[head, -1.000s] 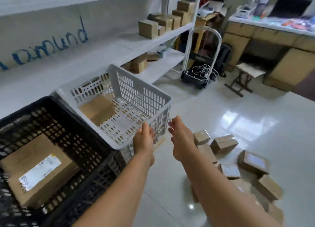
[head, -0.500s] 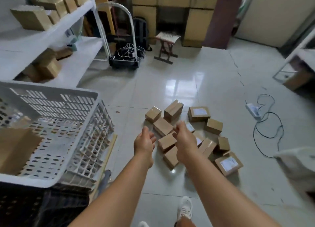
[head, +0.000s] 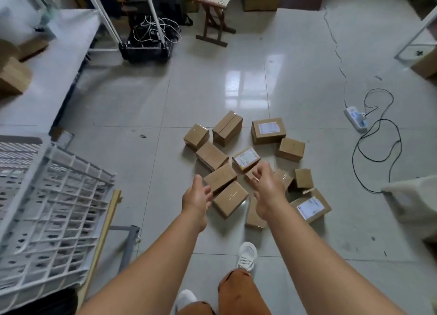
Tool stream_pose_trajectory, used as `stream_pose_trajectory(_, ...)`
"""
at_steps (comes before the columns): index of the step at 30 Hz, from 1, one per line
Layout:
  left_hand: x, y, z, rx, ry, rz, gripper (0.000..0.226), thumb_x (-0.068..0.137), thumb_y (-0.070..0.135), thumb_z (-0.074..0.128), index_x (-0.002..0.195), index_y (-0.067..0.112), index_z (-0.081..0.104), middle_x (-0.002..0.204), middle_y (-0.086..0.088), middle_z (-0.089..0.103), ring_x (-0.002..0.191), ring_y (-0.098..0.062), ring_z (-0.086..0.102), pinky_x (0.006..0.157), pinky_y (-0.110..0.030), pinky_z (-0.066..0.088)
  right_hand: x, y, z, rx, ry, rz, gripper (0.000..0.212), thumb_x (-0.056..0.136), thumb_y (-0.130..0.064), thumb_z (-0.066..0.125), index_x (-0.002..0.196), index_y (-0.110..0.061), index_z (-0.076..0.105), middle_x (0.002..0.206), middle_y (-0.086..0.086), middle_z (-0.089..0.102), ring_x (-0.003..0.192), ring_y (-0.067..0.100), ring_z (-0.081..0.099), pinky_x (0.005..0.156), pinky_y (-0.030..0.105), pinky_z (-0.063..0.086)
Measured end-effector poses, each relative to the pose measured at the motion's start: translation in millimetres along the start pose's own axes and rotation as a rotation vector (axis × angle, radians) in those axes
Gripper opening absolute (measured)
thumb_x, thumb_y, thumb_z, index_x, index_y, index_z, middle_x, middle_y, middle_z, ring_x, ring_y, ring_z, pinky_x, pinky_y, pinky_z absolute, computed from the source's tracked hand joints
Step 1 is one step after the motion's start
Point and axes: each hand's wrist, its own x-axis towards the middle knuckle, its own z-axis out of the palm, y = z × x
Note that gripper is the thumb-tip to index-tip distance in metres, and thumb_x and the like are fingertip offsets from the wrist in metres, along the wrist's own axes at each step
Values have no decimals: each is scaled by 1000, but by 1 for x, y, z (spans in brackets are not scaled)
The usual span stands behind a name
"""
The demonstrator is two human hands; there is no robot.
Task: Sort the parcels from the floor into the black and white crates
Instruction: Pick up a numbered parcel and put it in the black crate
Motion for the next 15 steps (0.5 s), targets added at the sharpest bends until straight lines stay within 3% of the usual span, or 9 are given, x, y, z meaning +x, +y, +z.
stream_pose_trajectory(2,16,0,15,14,12,-26,51,100,37,37,140,5,40,140,-12,51,128,-28,48,105,-36,37,24,-10,-6,-31,9,16,28,97,-41,41,109,-22,59,105,1,68,85,14,64,57,25,43)
stream_pose_trajectory(5,36,0,32,33,23,-46,48,100,36,37,137,7,44,127,-9,57,111,-24,54,87,-30,43,62,-15,-11,-100,31,30,32,94,-50,40,103,-27,59,117,0,62,103,19,57,89,38,49)
stream_pose_trajectory(8,70,-6,37,49,63,-74,50,98,37,40,139,8,42,138,-11,52,119,-25,52,99,-34,40,102,-14,-10,-156,25,76,40,93,-52,37,119,-28,57,130,-4,56,120,22,50,106,44,36)
stream_pose_trajectory(10,95,-13,36,60,85,-112,53,98,37,39,142,8,38,143,-12,48,130,-27,46,109,-38,35,126,-11,-8,-187,11,109,43,98,-46,35,130,-23,52,129,-3,54,119,20,51,101,36,34)
stream_pose_trajectory(13,137,-28,35,67,101,-145,54,99,36,38,145,7,33,145,-15,45,132,-29,44,109,-39,34,163,1,-4,-238,0,140,31,100,-43,32,112,-22,51,103,-2,53,91,10,53,81,30,35)
stream_pose_trajectory(15,168,-40,34,72,115,-166,54,99,36,38,145,8,33,145,-15,44,132,-29,44,108,-38,34,193,15,-1,-285,23,144,37,99,-43,32,116,-19,53,100,-2,52,91,13,52,68,27,35)
